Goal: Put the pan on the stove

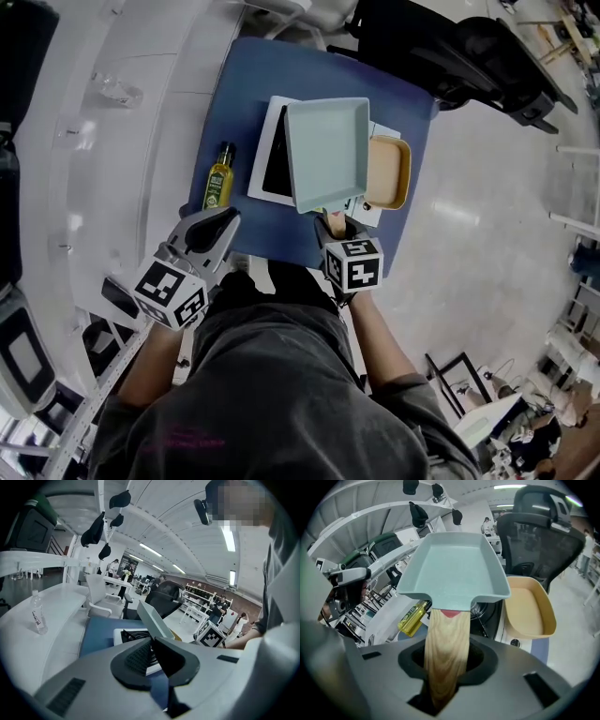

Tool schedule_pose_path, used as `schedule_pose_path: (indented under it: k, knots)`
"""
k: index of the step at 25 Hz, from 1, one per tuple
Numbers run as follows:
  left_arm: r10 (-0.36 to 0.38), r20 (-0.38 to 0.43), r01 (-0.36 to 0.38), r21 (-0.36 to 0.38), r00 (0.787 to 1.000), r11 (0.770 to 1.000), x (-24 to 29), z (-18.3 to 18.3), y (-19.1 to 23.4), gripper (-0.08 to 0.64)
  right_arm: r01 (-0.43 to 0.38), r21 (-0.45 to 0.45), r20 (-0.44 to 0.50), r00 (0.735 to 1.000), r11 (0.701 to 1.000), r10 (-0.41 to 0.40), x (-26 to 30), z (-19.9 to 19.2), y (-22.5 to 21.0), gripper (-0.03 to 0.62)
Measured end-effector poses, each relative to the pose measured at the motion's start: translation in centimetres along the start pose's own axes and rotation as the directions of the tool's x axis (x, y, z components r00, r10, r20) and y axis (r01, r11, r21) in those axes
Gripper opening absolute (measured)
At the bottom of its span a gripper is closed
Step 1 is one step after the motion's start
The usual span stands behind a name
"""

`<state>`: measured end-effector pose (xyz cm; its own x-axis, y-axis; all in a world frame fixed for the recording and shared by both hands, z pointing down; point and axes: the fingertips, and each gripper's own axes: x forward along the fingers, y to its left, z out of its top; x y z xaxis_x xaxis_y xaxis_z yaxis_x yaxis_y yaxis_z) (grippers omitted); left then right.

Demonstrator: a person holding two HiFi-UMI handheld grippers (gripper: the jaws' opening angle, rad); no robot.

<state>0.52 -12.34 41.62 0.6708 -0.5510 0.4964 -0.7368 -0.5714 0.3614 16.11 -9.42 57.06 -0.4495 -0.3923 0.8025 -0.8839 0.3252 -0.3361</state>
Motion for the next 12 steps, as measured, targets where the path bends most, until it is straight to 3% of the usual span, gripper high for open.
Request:
schedule_pose_path:
  k: [12]
  knots:
    - [0.020,-0.044,-0.022,-0.038,0.999,0.999,1.8,-1.9,0.6,0.026,-0.001,-0.008,-0.077,0.997,1.000,0.000,3.4,-1.0,-1.7,0.110]
